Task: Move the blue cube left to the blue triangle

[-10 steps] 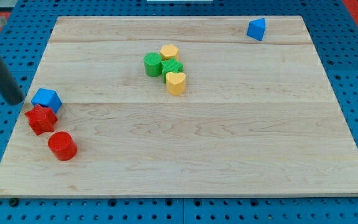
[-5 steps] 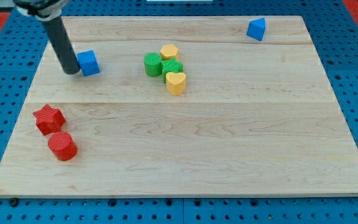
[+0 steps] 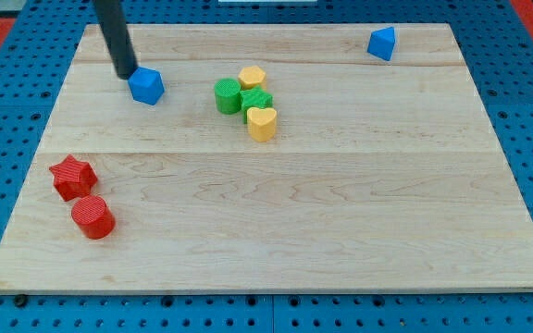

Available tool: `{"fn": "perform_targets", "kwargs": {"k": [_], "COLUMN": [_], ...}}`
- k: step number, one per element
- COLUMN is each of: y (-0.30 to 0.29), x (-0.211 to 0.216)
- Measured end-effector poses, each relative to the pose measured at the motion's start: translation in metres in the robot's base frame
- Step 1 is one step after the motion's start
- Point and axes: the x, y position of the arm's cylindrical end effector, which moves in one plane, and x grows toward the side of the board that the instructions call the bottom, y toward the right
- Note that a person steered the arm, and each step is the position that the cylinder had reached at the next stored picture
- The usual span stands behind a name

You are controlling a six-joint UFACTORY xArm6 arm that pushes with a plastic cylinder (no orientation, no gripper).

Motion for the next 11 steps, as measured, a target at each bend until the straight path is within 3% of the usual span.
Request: {"fn": "perform_targets", "kwargs": {"k": [1,3,7,8,10,11], "y": [-0.008,0.038,0.037,0.064,0.054,0.064], "x": [0.043,0.02,-0.045,-0.05,-0.043,-0.015]}}
